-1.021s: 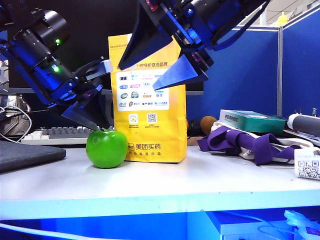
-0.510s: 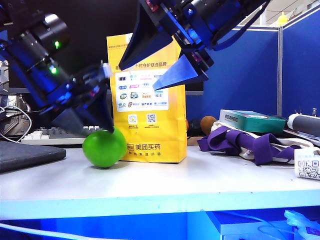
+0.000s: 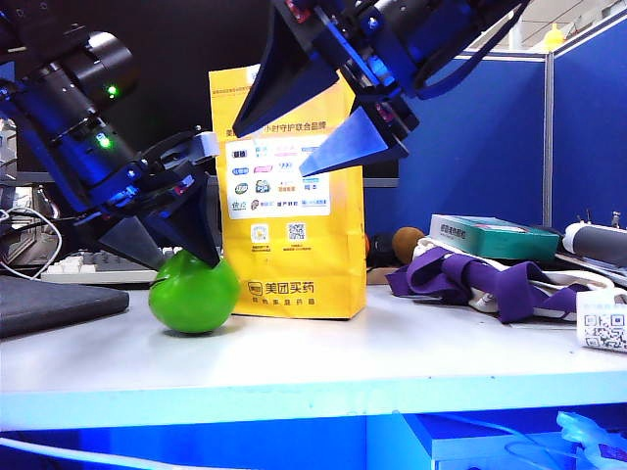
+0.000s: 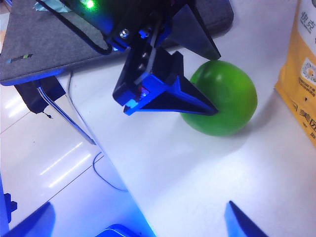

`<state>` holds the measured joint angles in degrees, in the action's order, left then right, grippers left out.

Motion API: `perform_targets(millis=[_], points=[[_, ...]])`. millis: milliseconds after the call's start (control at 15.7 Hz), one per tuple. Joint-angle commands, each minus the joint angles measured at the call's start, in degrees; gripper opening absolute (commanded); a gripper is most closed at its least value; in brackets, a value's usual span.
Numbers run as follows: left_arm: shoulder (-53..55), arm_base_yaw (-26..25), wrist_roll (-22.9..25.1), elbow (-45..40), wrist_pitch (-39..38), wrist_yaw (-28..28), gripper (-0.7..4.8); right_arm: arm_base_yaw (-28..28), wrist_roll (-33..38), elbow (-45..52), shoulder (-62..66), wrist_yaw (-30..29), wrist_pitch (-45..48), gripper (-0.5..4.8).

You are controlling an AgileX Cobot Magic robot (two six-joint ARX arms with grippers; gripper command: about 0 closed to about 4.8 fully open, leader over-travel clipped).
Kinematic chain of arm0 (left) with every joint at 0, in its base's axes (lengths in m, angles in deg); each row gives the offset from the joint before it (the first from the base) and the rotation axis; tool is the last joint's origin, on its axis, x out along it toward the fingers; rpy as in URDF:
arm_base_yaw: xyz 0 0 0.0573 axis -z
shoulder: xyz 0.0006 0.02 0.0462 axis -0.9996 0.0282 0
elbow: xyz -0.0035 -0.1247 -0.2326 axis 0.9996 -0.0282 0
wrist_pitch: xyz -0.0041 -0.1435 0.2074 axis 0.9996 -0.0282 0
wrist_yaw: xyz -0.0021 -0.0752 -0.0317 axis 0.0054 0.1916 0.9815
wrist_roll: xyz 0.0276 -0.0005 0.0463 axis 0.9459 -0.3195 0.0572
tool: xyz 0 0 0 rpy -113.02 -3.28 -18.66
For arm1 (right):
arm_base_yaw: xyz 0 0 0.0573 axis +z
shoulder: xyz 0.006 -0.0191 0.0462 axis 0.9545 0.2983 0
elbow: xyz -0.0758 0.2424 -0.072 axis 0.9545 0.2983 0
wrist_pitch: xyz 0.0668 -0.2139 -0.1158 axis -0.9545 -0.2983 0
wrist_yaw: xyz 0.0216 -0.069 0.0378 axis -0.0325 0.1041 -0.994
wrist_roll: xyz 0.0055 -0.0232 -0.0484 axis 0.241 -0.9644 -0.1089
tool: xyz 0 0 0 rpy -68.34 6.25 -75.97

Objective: Pick up the green apple and throw it into the yellow paper bag.

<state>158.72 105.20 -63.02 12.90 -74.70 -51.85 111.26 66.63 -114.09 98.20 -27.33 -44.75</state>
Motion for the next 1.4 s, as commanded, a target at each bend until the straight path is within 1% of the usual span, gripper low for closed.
perform_targets(millis=[64, 702, 829, 893, 957, 1021, 1085, 1212, 1276, 1340, 1404], points=[[0.02, 0.02, -0.09, 0.13, -0.26, 1.31, 4.79, 0.02, -0.20, -0.33, 1.07, -0.35, 1.18, 4.79], [3.61, 0.09, 0.04, 0.09, -1.86, 2.23, 4.79, 0.11, -0.20, -0.44, 2.43, -1.55, 2.91, 4.79], [3.61, 0.09, 0.07, 0.09, -1.84, 2.49, 3.94, 0.09, -0.20, -0.46, 2.43, -1.55, 2.93, 4.79], [3.61, 0.09, 0.07, 0.09, -1.86, 2.62, 3.93, 0.09, -0.20, -0.46, 2.43, -1.55, 2.93, 4.79], [3.61, 0.09, 0.07, 0.09, -1.88, 2.62, 3.54, 0.09, -0.20, -0.48, 2.43, -1.55, 2.91, 4.79], [3.54, 0.09, 0.04, 0.11, -1.90, 2.62, 2.46, 0.09, -0.20, -0.68, 2.43, -1.55, 2.91, 4.79], [3.52, 0.09, 0.04, 0.11, -2.10, 2.82, 2.45, 0.09, -0.20, -0.70, 2.43, -1.55, 2.99, 4.79], [3.52, 0.09, 0.04, 0.11, -2.54, 5.31, 2.36, 0.09, -0.20, -0.70, 2.43, -1.55, 3.02, 4.79], [3.19, 0.09, 0.07, 0.13, -3.26, 5.97, 2.13, 0.09, -0.20, -0.70, 2.43, -1.55, 2.99, 4.79], [2.95, 0.09, 0.15, 0.15, -3.63, 6.08, 1.77, 0.09, -0.20, -0.72, 2.43, -1.53, 3.02, 4.79], [1.49, 0.09, 0.55, 0.15, -4.59, 6.08, 1.68, -0.02, -0.20, -0.74, 2.40, -1.44, 3.04, 4.79]])
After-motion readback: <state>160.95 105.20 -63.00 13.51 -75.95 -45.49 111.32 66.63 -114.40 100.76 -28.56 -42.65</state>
